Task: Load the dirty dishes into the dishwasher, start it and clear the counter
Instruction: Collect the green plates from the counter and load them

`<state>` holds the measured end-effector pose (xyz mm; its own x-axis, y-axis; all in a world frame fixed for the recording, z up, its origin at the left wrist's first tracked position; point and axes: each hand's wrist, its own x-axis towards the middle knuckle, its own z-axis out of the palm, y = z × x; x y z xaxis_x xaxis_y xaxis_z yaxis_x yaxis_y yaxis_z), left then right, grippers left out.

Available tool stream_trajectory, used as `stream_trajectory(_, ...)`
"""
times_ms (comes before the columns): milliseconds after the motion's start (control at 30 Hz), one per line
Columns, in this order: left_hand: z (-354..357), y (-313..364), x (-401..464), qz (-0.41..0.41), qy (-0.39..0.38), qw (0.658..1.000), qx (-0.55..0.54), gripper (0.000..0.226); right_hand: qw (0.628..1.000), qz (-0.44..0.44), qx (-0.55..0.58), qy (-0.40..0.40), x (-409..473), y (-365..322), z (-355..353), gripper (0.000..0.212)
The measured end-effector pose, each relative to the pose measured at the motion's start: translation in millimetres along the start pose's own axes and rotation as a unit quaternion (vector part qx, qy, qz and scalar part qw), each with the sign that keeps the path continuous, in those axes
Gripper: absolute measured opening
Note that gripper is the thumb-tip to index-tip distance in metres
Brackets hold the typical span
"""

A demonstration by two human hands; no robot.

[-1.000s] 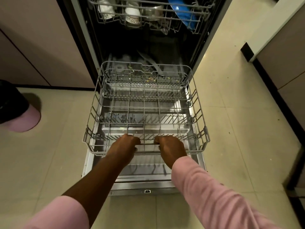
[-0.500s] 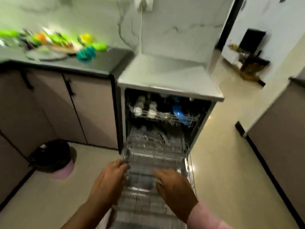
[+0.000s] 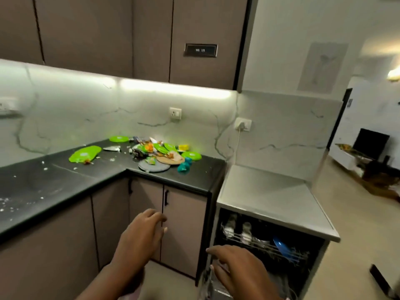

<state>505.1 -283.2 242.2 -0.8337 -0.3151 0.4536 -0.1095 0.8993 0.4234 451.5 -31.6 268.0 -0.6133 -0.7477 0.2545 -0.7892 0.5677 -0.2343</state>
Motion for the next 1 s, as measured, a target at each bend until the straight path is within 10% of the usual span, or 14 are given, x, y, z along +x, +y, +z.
stream_trajectory(267,-42,-122,60,-0.021,-0.003,0.998,-0.055,0.014,0.999,0.029,0.046,-0.007,104,-65,16,0.023)
stream_trajectory(1000,-31,-312,254,-0.088,0.006,0.986,-0.142,0.025,0.996,-0.006,0.076,0.051,380,-38,110,0.077)
